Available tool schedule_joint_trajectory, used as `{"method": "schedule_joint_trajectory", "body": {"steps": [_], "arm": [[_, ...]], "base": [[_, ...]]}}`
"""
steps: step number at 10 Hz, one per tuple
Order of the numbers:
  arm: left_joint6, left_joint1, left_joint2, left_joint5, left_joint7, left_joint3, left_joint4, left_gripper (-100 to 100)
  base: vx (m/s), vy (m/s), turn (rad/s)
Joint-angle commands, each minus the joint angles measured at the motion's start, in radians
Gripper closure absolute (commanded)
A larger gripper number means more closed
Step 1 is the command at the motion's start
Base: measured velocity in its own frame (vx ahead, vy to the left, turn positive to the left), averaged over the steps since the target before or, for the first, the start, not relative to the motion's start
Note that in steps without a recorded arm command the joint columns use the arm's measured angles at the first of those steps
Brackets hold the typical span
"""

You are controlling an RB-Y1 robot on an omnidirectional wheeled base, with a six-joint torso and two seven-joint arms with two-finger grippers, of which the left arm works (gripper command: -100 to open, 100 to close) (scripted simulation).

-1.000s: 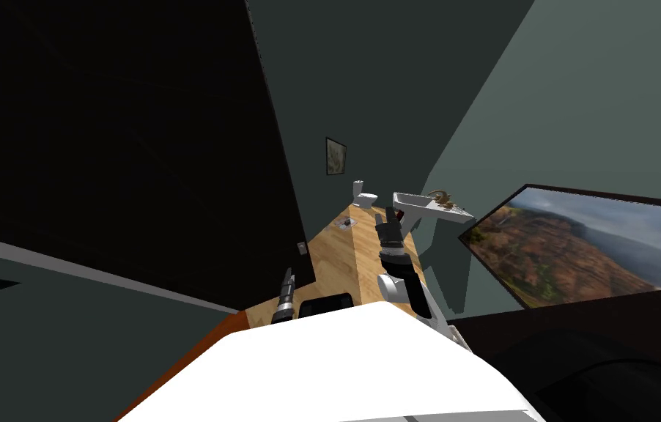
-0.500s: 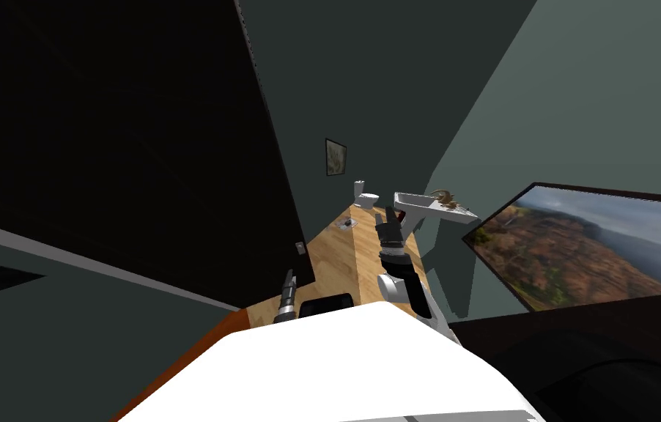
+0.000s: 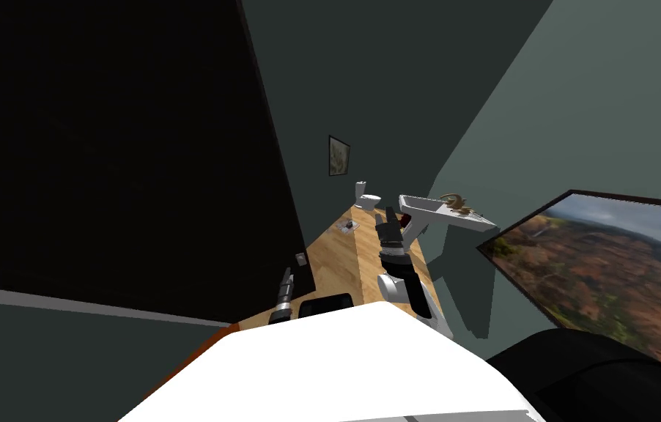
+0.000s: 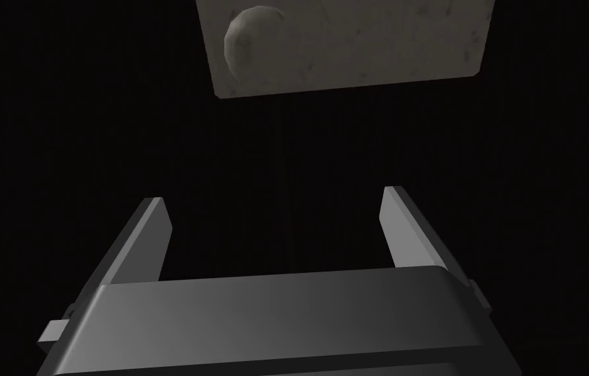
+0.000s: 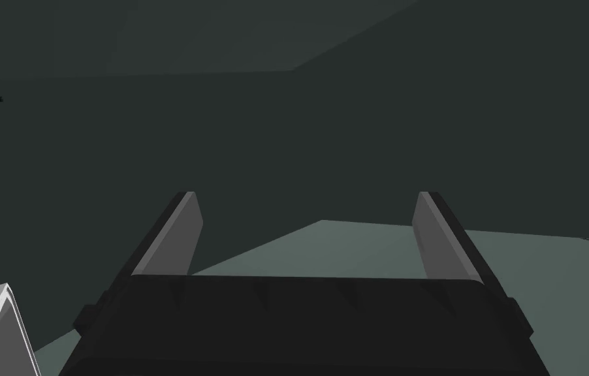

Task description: Push the door open

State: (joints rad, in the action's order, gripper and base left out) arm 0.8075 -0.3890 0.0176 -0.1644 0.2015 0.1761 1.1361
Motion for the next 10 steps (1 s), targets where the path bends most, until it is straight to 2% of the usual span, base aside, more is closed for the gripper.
{"method": "schedule_joint_trajectory", "body": {"steps": [1,4,5,6,10], "arm": [[-0.01,0.022,-0.014,-0.001,0.0,-0.01,-0.011,-100],[-0.022,0.045,-0.062,-0.002,-0.001,-0.022,-0.021,-100],[-0.017,0.039,-0.049,-0.003,-0.003,-0.024,-0.023,-100],[-0.017,0.039,-0.049,-0.003,-0.003,-0.024,-0.023,100],[-0.017,0.039,-0.049,-0.003,-0.003,-0.024,-0.023,100]], "base": [[0.24,-0.044,0.003],[0.175,-0.048,0.012],[0.044,-0.026,0.002],[-0.007,0.004,0.0],[-0.009,0.005,-0.005]]}}
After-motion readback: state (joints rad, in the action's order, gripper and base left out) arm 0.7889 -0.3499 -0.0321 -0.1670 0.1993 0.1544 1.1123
